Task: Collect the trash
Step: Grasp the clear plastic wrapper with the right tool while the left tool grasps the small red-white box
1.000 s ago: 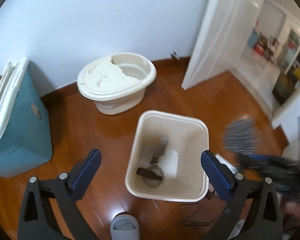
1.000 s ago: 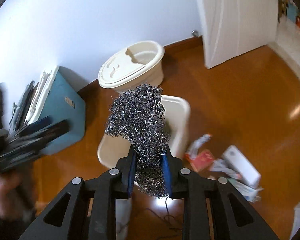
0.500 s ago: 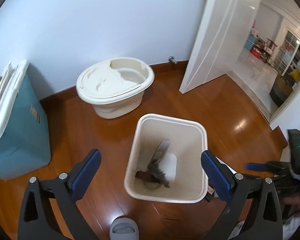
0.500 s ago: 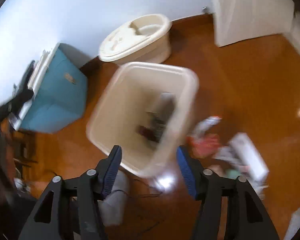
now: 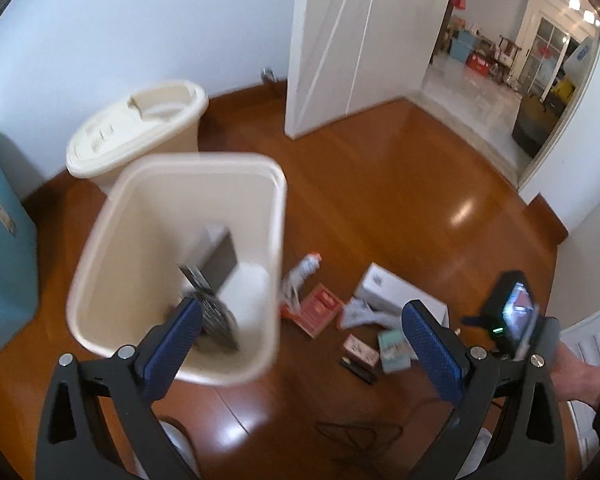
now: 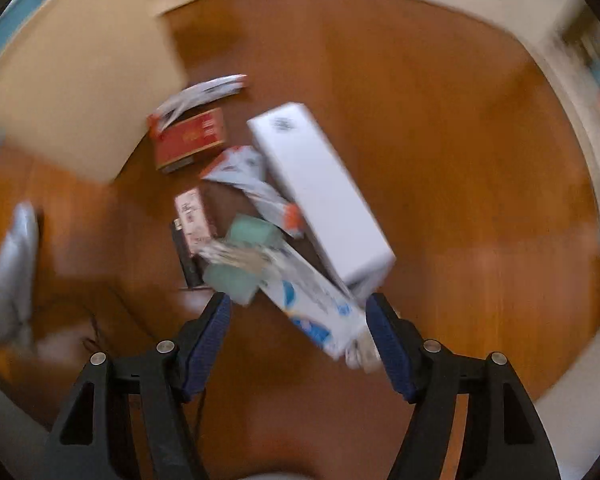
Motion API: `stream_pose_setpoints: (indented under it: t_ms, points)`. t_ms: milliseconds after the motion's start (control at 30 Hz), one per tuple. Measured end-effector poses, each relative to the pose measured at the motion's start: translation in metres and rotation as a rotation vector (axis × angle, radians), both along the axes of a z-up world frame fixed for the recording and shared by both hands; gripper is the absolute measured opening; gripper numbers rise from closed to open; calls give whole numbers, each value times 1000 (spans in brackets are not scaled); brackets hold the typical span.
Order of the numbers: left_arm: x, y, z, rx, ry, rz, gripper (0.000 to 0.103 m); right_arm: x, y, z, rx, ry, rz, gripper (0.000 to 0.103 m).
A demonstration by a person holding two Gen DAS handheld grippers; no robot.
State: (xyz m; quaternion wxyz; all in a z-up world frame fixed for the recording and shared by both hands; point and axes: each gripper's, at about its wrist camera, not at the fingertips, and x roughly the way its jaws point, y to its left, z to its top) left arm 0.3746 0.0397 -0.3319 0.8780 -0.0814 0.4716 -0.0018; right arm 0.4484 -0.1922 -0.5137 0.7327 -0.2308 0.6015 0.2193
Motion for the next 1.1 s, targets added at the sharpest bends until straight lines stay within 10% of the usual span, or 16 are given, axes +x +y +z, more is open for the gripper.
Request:
stream_pose_setpoints:
  t_ms: [300, 433, 667, 833, 967, 1100]
  points:
    - [-3, -16, -56, 89, 56, -9, 102, 6, 59, -86, -105, 56, 302, 49]
    - [-8, -34, -49, 165, 4, -46, 102, 14, 47, -84, -63, 57, 249, 13]
    - [-19, -57, 10, 215, -248, -96, 102, 22, 1, -24, 242, 48, 17, 11]
    - [15, -75, -35, -81, 22, -43, 103, 10, -47, 13, 391, -4, -153, 11]
    - [49, -77, -137, -386, 350, 197, 103, 0, -80, 19, 447, -43, -264, 11]
    - [72, -60, -222, -459, 526, 391, 96, -6, -104, 19, 488, -65, -331, 11]
